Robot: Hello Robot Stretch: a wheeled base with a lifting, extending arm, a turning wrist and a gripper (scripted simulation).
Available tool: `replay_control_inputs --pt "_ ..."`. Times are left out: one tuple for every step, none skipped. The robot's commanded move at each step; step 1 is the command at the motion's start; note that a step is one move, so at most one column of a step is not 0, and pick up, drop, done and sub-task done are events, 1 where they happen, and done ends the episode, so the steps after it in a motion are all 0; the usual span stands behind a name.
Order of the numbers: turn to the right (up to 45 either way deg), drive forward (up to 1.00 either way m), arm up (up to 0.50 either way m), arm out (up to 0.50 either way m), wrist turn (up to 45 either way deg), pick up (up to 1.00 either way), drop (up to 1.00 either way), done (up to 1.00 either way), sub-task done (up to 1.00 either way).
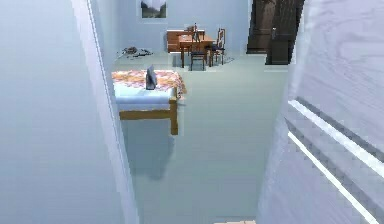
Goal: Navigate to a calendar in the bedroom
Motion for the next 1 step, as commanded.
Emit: replay_control_inputs --pt "0.0 1.00 0.00 0.00 0.0 0.00 0.00 0.00 0.00"
